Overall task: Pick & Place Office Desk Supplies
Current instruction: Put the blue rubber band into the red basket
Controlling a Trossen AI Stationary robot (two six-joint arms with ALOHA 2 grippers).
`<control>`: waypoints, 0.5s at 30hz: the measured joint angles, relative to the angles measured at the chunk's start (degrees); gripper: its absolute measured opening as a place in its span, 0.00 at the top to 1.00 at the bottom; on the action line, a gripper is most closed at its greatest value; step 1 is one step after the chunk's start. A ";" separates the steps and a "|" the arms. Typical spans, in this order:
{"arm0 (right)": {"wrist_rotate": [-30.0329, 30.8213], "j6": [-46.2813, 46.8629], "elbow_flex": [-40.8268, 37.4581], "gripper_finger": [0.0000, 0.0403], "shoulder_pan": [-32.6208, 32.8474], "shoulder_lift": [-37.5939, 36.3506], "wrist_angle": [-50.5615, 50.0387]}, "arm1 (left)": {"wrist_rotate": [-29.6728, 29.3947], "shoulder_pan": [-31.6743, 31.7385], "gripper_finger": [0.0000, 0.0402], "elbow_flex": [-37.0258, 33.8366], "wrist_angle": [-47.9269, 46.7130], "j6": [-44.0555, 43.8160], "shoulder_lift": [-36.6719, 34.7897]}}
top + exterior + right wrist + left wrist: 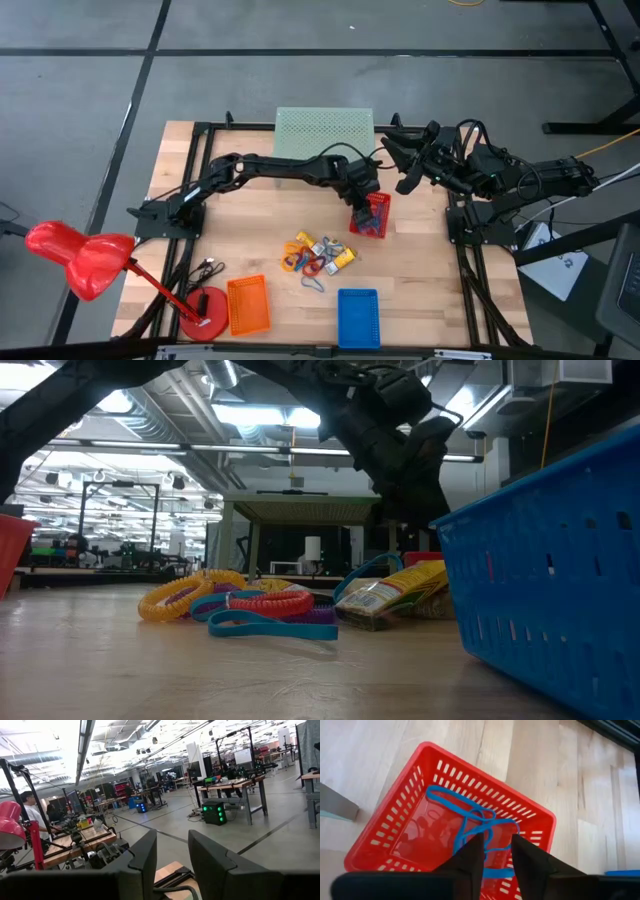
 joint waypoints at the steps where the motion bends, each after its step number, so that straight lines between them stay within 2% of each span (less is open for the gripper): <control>1: -0.02 -0.10 0.00 0.72 0.00 0.00 0.03 | -0.02 0.00 0.73 -0.02 -0.02 0.02 -0.03; 8: -0.04 -0.15 0.00 0.72 0.00 0.00 -0.02 | 0.42 -0.33 0.61 1.15 2.64 -0.82 -0.43; 11: -0.06 -0.68 0.00 0.72 0.00 0.00 -0.04 | 0.71 -0.48 0.59 5.50 2.92 0.08 -0.91; 15: -0.24 -1.62 -0.02 0.72 0.00 -0.23 1.65 | 0.91 -1.00 0.58 13.51 -5.46 2.03 -1.08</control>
